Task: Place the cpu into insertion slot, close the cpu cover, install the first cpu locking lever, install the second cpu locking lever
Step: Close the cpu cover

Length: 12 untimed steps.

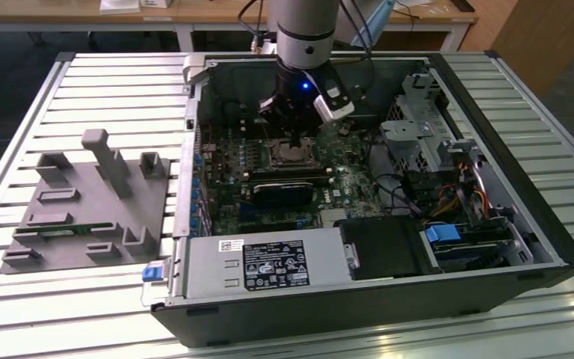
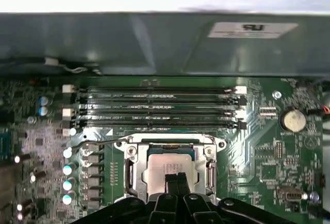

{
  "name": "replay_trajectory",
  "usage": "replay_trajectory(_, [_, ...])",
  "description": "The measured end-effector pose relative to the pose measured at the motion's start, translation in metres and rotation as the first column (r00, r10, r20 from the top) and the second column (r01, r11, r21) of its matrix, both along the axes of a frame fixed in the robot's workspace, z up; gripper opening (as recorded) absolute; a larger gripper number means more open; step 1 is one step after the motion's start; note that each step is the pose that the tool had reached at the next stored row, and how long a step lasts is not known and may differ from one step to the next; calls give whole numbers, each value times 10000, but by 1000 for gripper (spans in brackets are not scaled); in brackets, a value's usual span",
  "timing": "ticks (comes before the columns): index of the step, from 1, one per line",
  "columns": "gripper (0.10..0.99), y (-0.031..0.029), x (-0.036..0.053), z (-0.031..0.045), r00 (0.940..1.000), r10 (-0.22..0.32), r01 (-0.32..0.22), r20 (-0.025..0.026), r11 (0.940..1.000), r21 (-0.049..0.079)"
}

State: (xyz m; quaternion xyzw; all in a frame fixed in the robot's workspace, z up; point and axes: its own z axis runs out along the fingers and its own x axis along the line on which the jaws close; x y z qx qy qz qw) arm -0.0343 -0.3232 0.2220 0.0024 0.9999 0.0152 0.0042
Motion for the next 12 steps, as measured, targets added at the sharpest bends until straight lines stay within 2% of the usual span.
replay_trajectory(5, [106,0,1,2,9996,-275,275,0,9996,2])
replay_trajectory(12, [106,0,0,60,9984,-566,566,-1,9984,1])
